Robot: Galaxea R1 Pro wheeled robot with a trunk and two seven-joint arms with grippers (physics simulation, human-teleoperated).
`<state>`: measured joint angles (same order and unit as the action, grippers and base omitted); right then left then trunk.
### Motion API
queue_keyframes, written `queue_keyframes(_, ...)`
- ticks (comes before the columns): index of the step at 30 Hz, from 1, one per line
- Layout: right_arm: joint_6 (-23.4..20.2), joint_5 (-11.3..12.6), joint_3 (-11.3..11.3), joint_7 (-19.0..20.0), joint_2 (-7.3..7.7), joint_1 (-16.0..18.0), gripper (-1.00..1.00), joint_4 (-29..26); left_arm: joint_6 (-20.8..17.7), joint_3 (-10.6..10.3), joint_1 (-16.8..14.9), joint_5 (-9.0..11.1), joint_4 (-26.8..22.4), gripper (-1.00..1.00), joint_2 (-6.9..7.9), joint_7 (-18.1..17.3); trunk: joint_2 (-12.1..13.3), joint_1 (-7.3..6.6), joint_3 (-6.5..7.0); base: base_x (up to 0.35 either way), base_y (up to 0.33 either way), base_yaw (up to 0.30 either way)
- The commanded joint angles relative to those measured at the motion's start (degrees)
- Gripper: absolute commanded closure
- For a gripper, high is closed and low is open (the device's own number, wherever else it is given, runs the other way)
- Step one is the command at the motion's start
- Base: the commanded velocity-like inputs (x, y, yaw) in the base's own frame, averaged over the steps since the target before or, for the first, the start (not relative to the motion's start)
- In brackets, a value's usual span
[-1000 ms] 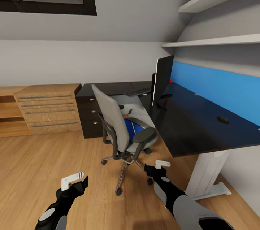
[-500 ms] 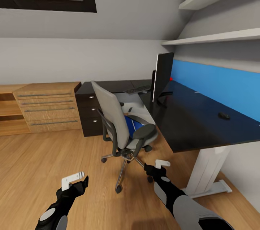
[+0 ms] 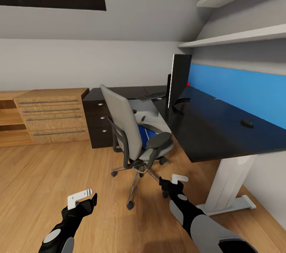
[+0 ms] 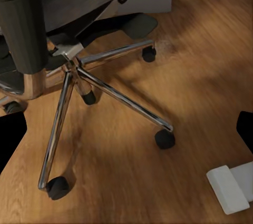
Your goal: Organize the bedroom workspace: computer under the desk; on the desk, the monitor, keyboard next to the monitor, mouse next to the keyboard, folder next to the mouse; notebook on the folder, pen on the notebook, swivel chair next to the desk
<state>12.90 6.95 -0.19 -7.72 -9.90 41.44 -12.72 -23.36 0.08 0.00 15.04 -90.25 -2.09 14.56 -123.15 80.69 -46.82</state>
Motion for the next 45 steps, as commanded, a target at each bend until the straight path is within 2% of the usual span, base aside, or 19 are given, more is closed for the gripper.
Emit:
queue_keyframes(1,0.34,0.52,-0.02,0.06,-0.03,0.04,-1.00,0.06,-0.20,0.01,0.00,0.60,-0.10,-1.00,0.00,0.35,-0.44,0.22,-0.23,0.000,0.000,0.000)
queue_keyframes(11,3.39,0.52,0.08,-0.02,-0.10,-0.03,-1.00,0.13,-0.20,0.01,0.00,0.60,-0.10,-1.00,0.07,0.37,-4.45,2.42,-2.00,0.000,0.000,0.000)
queue_keyframes(20,6.29,0.51,0.17,0.06,-0.10,-0.12,-1.00,0.15,-0.20,0.01,0.00,0.60,-0.10,-1.00,0.07,0.37,-8.06,4.39,-2.96,0.000,0.000,0.000)
queue_keyframes(27,6.76,0.50,0.19,0.07,-0.10,-0.13,-1.00,0.16,-0.47,0.01,0.00,0.54,-0.10,-1.00,0.12,0.32,-8.06,4.39,-2.47,0.000,0.000,0.000)
queue_keyframes(45,6.44,0.43,0.37,-0.01,-0.10,-0.12,-1.00,0.28,-0.64,0.15,-0.02,0.34,0.33,-1.00,0.42,0.29,-8.06,4.39,-2.43,0.000,0.000,0.000)
